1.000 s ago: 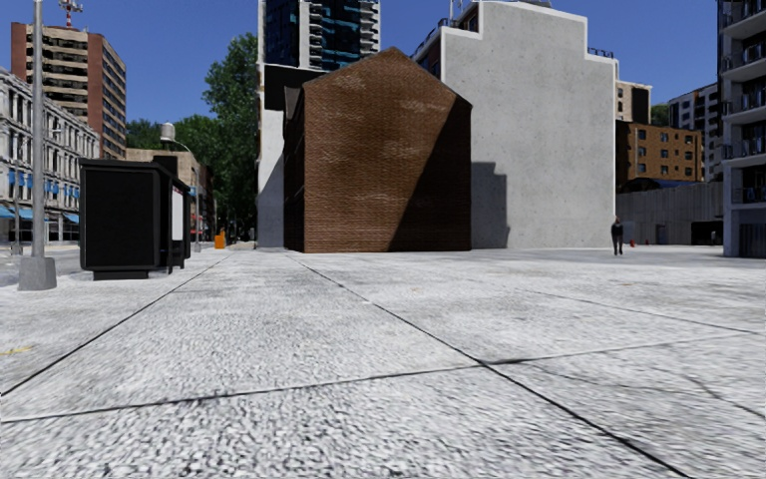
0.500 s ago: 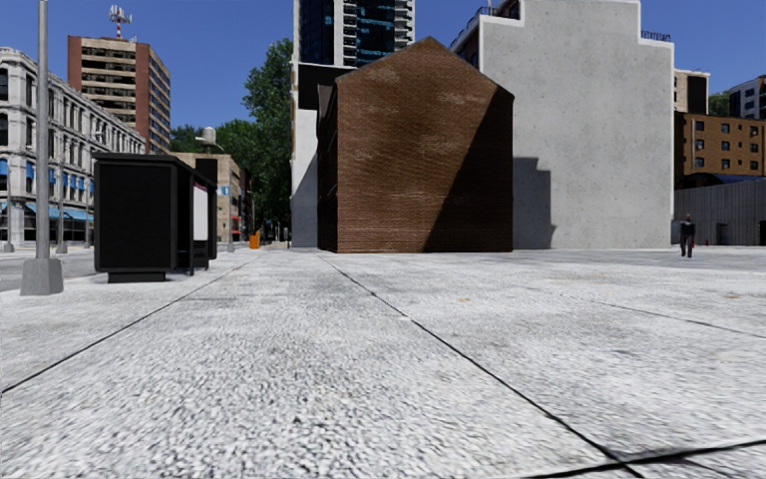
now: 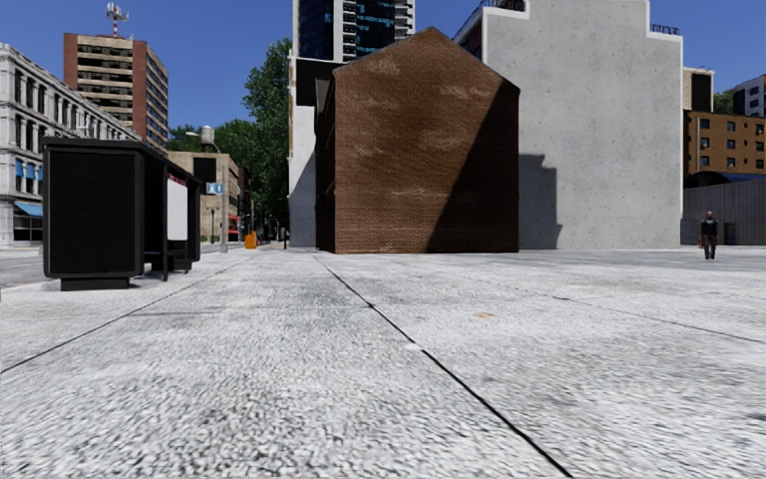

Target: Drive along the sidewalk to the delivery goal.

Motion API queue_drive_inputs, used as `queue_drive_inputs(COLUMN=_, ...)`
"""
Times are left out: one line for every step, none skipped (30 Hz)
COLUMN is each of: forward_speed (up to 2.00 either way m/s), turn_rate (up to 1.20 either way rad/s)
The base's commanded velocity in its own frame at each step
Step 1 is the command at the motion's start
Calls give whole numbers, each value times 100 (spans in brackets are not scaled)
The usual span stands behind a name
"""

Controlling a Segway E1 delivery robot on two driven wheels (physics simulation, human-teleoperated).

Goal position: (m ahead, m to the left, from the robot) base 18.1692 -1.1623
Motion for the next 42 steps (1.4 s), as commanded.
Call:
queue_drive_inputs(forward_speed=200, turn_rate=0)
queue_drive_inputs(forward_speed=200, turn_rate=0)
queue_drive_inputs(forward_speed=200, turn_rate=0)
queue_drive_inputs(forward_speed=200, turn_rate=0)
queue_drive_inputs(forward_speed=200, turn_rate=0)
queue_drive_inputs(forward_speed=200, turn_rate=0)
queue_drive_inputs(forward_speed=200, turn_rate=0)
queue_drive_inputs(forward_speed=200, turn_rate=0)
queue_drive_inputs(forward_speed=200, turn_rate=0)
queue_drive_inputs(forward_speed=200, turn_rate=0)
queue_drive_inputs(forward_speed=200, turn_rate=0)
queue_drive_inputs(forward_speed=200, turn_rate=0)
queue_drive_inputs(forward_speed=200, turn_rate=0)
queue_drive_inputs(forward_speed=200, turn_rate=0)
queue_drive_inputs(forward_speed=200, turn_rate=0)
queue_drive_inputs(forward_speed=200, turn_rate=0)
queue_drive_inputs(forward_speed=200, turn_rate=0)
queue_drive_inputs(forward_speed=200, turn_rate=0)
queue_drive_inputs(forward_speed=200, turn_rate=0)
queue_drive_inputs(forward_speed=200, turn_rate=0)
queue_drive_inputs(forward_speed=200, turn_rate=0)
queue_drive_inputs(forward_speed=200, turn_rate=0)
queue_drive_inputs(forward_speed=200, turn_rate=0)
queue_drive_inputs(forward_speed=200, turn_rate=0)
queue_drive_inputs(forward_speed=200, turn_rate=0)
queue_drive_inputs(forward_speed=200, turn_rate=0)
queue_drive_inputs(forward_speed=200, turn_rate=0)
queue_drive_inputs(forward_speed=200, turn_rate=0)
queue_drive_inputs(forward_speed=200, turn_rate=0)
queue_drive_inputs(forward_speed=200, turn_rate=0)
queue_drive_inputs(forward_speed=200, turn_rate=0)
queue_drive_inputs(forward_speed=200, turn_rate=0)
queue_drive_inputs(forward_speed=200, turn_rate=0)
queue_drive_inputs(forward_speed=200, turn_rate=0)
queue_drive_inputs(forward_speed=200, turn_rate=0)
queue_drive_inputs(forward_speed=200, turn_rate=0)
queue_drive_inputs(forward_speed=200, turn_rate=0)
queue_drive_inputs(forward_speed=200, turn_rate=0)
queue_drive_inputs(forward_speed=200, turn_rate=0)
queue_drive_inputs(forward_speed=200, turn_rate=0)
queue_drive_inputs(forward_speed=200, turn_rate=0)
queue_drive_inputs(forward_speed=200, turn_rate=0)
